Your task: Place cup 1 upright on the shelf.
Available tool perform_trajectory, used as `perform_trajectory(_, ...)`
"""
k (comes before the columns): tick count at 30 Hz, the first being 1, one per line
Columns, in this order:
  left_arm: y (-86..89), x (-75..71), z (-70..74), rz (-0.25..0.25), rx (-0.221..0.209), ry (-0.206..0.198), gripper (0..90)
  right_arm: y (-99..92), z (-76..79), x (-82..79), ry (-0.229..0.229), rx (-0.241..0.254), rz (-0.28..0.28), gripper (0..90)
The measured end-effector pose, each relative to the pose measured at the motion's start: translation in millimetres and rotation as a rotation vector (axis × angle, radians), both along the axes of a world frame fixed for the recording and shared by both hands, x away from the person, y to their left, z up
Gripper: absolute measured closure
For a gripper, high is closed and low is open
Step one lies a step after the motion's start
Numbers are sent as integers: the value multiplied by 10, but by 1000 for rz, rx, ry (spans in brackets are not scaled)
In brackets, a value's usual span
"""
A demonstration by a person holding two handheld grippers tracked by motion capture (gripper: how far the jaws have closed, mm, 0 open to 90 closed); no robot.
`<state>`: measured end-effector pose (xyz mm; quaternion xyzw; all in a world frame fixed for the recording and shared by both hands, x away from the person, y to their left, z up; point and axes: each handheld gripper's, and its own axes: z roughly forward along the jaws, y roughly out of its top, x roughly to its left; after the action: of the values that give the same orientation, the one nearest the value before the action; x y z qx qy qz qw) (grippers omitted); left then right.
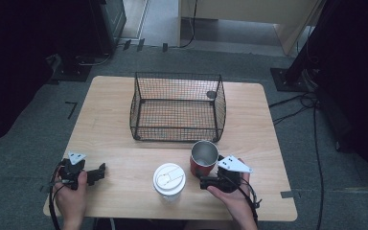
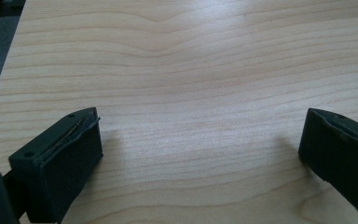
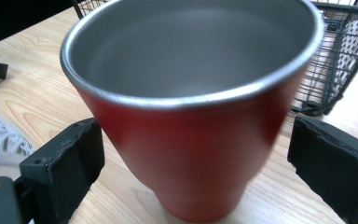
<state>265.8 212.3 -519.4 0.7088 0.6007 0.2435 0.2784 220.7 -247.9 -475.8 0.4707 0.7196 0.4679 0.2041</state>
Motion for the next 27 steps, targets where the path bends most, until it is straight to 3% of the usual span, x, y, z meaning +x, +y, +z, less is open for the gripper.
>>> perform_trajectory(16, -1, 0, 0, 0, -1, 0, 0, 178, -43, 130, -26, 16, -57, 28)
perform_trajectory(27, 0, 1, 0, 0, 0, 0, 0, 191, -31, 142, -67, 14, -76, 72)
